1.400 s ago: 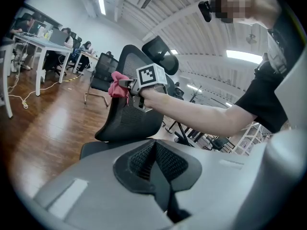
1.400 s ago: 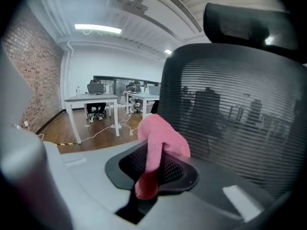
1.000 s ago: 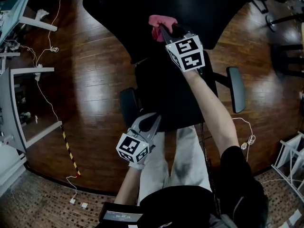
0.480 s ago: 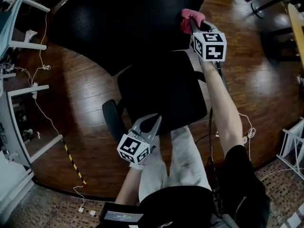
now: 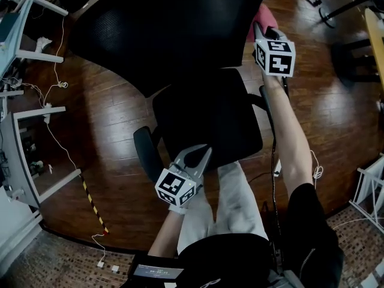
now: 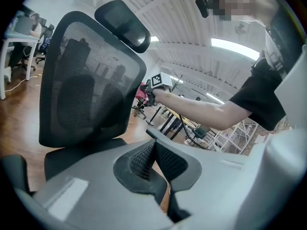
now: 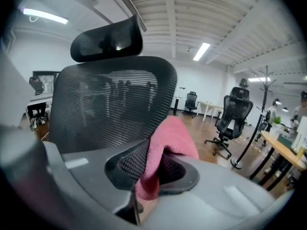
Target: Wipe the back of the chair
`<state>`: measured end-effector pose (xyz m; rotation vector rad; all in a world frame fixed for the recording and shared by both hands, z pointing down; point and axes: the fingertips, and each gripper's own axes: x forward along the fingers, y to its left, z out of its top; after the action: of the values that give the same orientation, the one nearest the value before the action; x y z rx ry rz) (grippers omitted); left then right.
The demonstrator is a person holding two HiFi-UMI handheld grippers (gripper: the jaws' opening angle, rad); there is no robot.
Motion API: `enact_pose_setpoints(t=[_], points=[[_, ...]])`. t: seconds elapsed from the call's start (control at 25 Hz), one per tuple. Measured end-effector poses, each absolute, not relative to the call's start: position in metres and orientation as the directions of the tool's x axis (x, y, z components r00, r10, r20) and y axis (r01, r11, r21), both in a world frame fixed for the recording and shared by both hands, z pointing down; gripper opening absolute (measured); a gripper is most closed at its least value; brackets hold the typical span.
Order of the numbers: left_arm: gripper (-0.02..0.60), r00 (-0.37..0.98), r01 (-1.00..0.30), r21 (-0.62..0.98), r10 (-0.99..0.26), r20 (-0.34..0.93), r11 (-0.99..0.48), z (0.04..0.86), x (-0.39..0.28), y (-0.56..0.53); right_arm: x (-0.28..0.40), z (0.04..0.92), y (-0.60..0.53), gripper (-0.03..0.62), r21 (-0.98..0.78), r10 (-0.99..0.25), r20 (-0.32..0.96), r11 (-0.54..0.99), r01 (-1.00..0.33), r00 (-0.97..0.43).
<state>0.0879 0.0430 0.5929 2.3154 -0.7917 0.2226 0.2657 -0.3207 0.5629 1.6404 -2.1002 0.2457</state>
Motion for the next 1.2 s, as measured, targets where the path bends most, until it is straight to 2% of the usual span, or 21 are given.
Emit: enact_pose_setpoints(t=[0.32, 0.6, 0.88, 1.2], points=[[-0.012, 0.785, -0.612, 0.541, -0.527, 0.325, -0.578, 0.572, 0.052, 0.048, 0.125, 0.533, -0.318, 0.044, 0.232, -0.837, 0.434, 0.462, -0.856, -0.334], [-0.012, 0.732, -0.662, 0.543, -0.601, 0.321, -0.516, 0.571, -0.021, 0.048, -0.017, 0.526, -0.296, 0.044, 0.271, -0.77, 0.43, 0.608, -0.747, -0.471], [-0.012, 0.685, -0.703, 0.522, -0.658, 0.314, -0.483, 0.556, -0.078, 0.043, -0.151, 0.523, -0.26, 0.044, 0.276, -0.64, 0.451, 0.763, -0.585, -0.622], [-0.012, 0.629, -0.747, 0.495, -0.714, 0.308, -0.444, 0.53, -0.129, 0.041, -0.259, 0.5, -0.212, 0.044, 0.273, -0.468, 0.453, 0.883, -0.381, -0.759]])
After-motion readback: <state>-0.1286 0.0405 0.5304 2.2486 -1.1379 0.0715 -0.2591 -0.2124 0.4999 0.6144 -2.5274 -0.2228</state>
